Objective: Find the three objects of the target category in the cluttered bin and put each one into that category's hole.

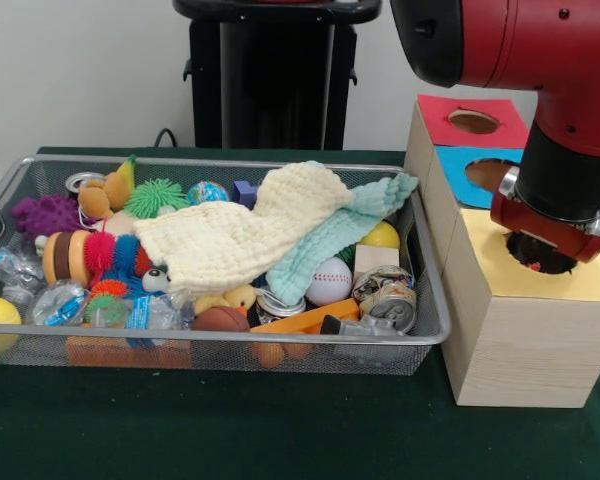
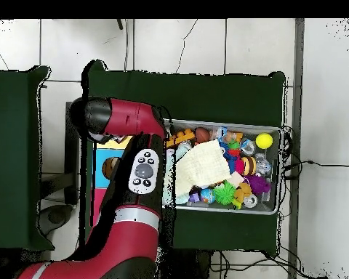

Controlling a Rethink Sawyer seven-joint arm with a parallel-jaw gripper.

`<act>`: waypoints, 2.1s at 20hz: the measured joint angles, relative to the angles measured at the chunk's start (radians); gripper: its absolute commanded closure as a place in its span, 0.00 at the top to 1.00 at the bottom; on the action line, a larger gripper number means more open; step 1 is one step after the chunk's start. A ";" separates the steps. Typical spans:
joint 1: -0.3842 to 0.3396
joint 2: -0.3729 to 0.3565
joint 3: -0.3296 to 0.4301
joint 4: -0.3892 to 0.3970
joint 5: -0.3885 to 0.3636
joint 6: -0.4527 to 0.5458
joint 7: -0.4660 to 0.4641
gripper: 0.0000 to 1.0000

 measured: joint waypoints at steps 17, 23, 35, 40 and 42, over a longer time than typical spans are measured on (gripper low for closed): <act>0.002 -0.001 0.000 0.000 0.001 0.000 0.000 0.00; 0.002 -0.001 0.000 0.000 0.001 0.000 0.000 0.00; 0.002 -0.024 0.000 0.000 0.001 0.000 0.000 0.00; 0.002 -0.040 0.000 0.000 0.001 0.000 0.000 0.00; 0.002 -0.044 0.000 0.000 0.001 0.001 0.000 0.00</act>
